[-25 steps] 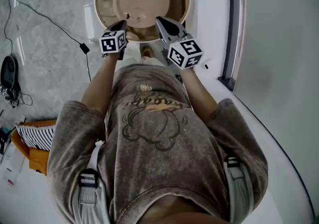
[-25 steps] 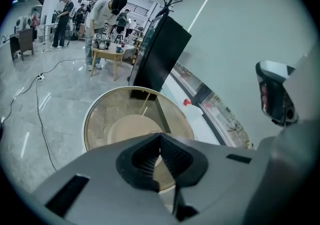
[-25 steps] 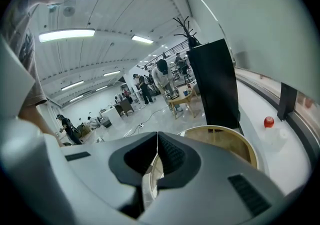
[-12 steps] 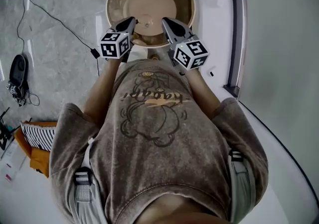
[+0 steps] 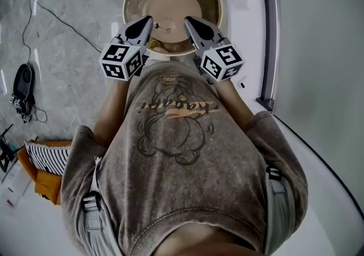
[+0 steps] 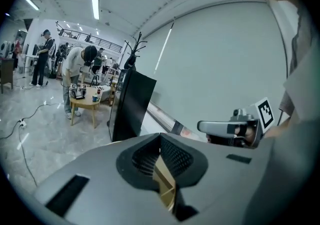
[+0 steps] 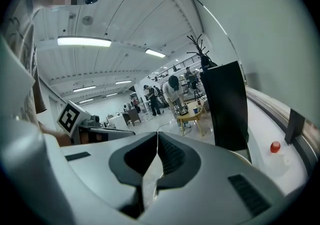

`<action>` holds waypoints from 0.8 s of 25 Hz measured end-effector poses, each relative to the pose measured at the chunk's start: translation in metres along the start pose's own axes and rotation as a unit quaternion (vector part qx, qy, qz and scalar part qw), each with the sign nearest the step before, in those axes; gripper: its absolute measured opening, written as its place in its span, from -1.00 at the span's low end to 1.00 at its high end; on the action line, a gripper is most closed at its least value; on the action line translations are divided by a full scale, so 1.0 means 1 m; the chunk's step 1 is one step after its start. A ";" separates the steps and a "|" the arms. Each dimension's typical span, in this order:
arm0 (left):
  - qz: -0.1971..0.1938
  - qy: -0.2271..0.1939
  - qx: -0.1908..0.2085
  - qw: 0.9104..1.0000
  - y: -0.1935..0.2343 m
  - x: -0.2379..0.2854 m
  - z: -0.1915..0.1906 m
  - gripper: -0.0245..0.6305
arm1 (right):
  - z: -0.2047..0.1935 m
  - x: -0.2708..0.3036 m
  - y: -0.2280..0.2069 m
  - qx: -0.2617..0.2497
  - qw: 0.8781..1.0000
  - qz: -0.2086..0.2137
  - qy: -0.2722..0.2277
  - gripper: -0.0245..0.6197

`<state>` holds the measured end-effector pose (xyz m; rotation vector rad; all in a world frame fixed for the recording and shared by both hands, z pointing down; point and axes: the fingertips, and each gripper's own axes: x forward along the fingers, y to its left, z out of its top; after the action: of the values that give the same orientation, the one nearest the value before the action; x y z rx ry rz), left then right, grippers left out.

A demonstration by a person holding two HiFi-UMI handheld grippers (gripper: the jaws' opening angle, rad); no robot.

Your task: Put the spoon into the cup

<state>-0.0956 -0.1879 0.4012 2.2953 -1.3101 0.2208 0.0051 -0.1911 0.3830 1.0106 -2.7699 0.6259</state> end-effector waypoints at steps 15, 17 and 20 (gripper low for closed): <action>0.014 -0.060 0.047 0.997 -0.018 -0.032 0.039 -0.87 | 0.017 -0.007 0.018 -0.027 0.999 0.015 -0.017 -0.86; 0.013 -0.060 0.045 0.997 -0.019 -0.033 0.039 -0.87 | 0.017 -0.008 0.021 -0.027 0.999 0.016 -0.016 -0.87; 0.015 -0.062 0.040 0.997 -0.018 -0.034 0.037 -0.87 | 0.014 -0.009 0.023 -0.027 0.999 0.018 -0.012 -0.86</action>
<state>-0.1025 -0.1720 0.3505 2.3915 -1.4215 0.1462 -0.0025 -0.1760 0.3606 0.9662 -2.8157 0.5450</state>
